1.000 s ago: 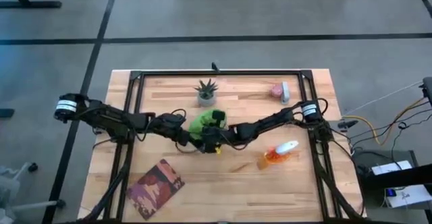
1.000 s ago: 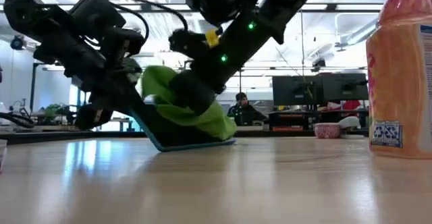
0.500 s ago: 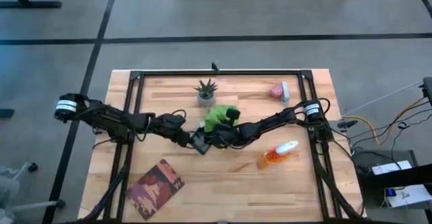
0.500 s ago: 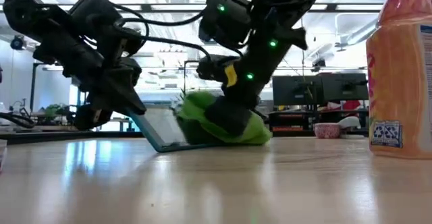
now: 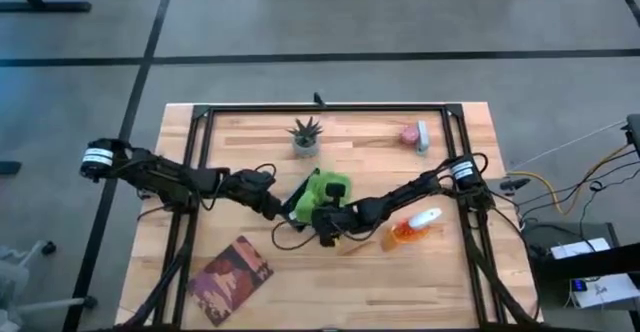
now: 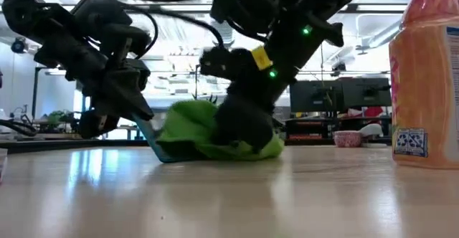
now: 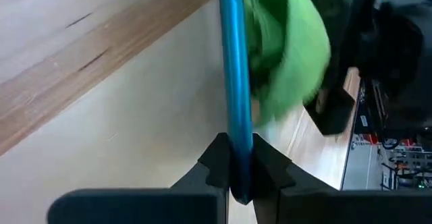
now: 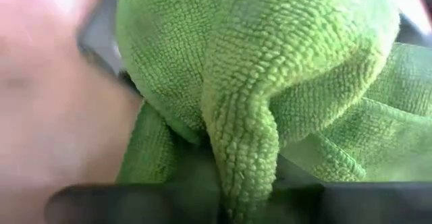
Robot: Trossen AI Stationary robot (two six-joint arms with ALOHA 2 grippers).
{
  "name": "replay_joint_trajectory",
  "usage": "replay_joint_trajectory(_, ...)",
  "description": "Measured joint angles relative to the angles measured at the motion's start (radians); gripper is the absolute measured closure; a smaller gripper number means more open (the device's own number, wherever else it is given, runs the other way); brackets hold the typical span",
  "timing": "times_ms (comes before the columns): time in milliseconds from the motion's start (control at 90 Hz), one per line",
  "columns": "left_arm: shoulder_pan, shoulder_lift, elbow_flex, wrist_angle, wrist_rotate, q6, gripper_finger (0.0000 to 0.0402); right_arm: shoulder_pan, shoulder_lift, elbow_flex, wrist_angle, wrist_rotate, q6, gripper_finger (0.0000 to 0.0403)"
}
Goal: Apply microfiber cloth
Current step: Wipe the front of the tablet with the microfiber cloth
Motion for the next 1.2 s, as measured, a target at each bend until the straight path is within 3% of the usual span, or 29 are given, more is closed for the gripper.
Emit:
replay_joint_trajectory(444, 0.003, 0.000, 0.000, -0.002, -0.034, -0.005, 0.0390, -0.138, -0.006, 0.065, 0.036, 0.019, -0.167, 0.0400)
replay_joint_trajectory(733, 0.002, 0.000, 0.000, -0.003, 0.000, 0.002, 0.0390, -0.206, -0.062, 0.067, -0.054, 0.079, -0.201, 0.0400)
replay_joint_trajectory(1200, -0.001, 0.000, 0.000, -0.006, 0.018, 0.008, 0.0390, -0.171, -0.077, -0.016, -0.269, 0.068, 0.018, 0.0400)
